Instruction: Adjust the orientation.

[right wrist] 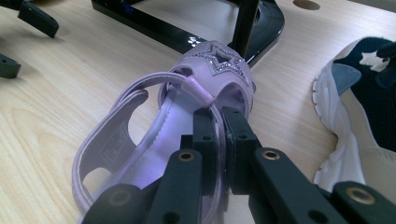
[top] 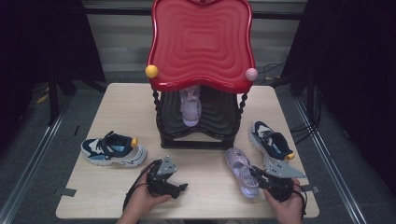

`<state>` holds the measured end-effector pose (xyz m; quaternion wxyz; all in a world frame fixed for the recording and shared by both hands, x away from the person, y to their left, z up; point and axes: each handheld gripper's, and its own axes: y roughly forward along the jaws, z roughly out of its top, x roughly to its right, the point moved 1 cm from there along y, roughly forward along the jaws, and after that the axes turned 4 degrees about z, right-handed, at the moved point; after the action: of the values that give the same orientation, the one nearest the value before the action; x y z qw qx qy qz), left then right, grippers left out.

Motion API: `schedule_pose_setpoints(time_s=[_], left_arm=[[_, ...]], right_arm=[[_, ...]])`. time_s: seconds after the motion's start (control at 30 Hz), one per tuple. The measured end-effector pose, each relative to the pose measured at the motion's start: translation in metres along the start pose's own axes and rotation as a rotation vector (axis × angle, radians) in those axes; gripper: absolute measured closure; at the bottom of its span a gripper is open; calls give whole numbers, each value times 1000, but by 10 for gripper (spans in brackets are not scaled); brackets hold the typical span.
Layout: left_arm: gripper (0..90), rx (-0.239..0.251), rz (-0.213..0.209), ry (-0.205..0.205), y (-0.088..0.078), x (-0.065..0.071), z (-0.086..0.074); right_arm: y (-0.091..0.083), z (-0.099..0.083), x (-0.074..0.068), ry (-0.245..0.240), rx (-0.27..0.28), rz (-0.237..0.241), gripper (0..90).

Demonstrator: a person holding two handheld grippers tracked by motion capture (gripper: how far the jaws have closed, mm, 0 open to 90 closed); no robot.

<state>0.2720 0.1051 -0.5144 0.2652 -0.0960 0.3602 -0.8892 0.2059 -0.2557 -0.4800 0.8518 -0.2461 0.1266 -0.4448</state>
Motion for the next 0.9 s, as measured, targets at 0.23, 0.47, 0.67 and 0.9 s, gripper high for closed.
schedule_pose_setpoints(time_s=[0.23,0.47,0.67,0.9], left_arm=[[149,0,0,1,0,0,0],[149,2,0,1,0,0,0],[149,0,0,0,0,0,0],[149,2,0,1,0,0,0]], right_arm=[[-4,5,-5,-7,20,6,850],[-7,11,-8,-24,37,10,850],[-11,16,-9,-32,35,16,851],[-16,24,-11,-39,45,27,851]])
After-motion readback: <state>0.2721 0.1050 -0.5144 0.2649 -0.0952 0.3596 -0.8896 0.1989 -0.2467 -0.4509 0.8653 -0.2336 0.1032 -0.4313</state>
